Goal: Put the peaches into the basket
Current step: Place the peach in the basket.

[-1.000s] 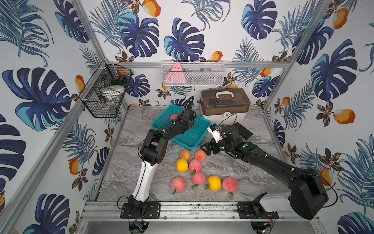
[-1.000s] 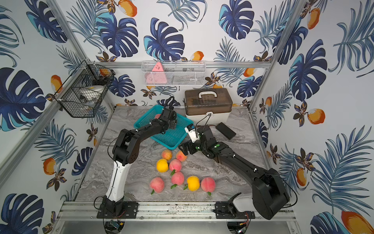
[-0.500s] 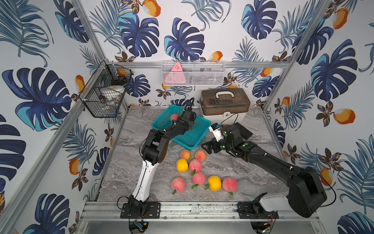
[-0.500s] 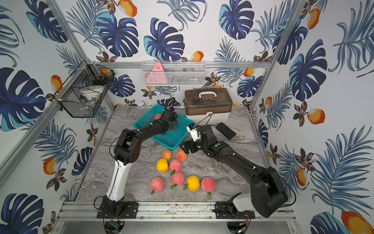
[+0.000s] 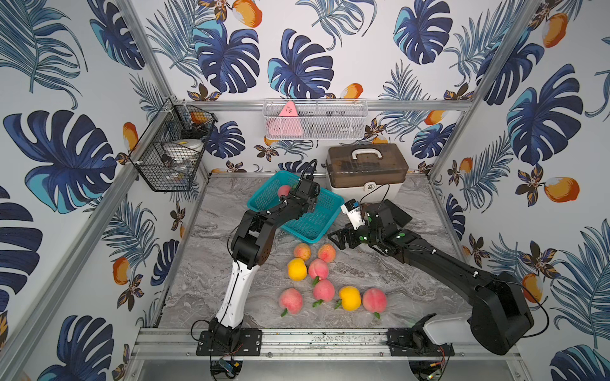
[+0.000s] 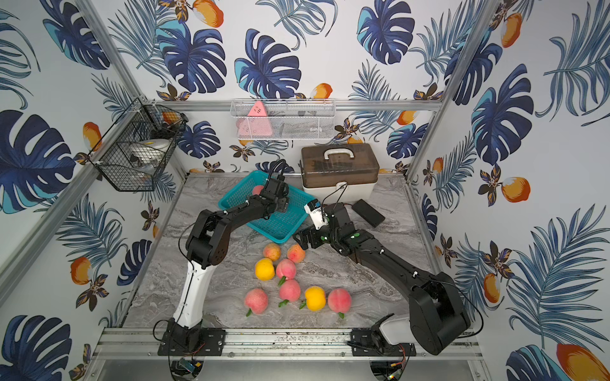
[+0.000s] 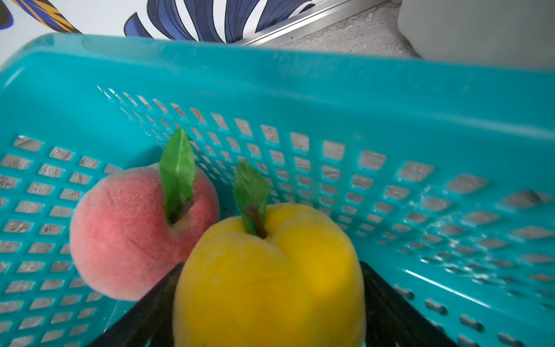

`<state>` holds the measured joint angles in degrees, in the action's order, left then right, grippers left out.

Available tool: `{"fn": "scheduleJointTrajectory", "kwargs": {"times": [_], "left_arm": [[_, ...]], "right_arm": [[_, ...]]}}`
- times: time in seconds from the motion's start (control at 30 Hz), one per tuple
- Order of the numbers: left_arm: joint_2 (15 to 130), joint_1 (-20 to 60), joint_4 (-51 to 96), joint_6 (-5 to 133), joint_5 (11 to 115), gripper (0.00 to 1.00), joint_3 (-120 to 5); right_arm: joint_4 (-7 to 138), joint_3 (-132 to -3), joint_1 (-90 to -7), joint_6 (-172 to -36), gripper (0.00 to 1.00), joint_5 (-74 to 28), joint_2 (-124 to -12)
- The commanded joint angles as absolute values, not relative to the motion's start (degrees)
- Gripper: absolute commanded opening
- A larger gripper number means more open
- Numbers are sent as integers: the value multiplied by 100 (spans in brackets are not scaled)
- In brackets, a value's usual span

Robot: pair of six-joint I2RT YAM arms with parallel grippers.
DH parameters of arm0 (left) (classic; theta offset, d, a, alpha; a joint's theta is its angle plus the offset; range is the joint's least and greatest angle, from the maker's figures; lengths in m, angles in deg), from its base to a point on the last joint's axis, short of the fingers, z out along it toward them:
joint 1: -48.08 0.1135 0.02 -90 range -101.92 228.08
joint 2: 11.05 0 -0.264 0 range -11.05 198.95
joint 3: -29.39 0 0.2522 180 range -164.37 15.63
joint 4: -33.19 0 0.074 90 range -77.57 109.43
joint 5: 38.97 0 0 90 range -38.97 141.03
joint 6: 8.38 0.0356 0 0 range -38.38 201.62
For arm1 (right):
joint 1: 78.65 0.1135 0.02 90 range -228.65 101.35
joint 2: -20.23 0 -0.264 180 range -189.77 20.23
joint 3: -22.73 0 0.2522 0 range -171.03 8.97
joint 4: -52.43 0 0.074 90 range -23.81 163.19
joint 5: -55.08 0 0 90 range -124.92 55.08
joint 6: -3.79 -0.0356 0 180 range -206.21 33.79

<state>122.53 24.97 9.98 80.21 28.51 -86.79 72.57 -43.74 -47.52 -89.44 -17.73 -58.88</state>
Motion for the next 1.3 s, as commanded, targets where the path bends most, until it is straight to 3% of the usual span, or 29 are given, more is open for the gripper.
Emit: {"fn": "scheduleJointTrajectory", "kwargs": {"times": [0.0,0.37,0.87,1.27], "left_arm": [[12190,2506,942,8061,2871,89,-8689],[11936,2506,774,8126,3027,95,-8791],[10949,2462,375,8056,3054,96,-8662],[9690,2308,-1493,7193,3818,97,-8313]], "right_arm": [[7179,-4370,-4754,-8929,100,-1770,-5819],[7286,-4386,-4763,-8930,100,-1787,-5632],[7827,-4403,-4763,-9133,100,-2043,-5288],[8600,-4089,-4645,-9749,100,-2173,-4534]]}}
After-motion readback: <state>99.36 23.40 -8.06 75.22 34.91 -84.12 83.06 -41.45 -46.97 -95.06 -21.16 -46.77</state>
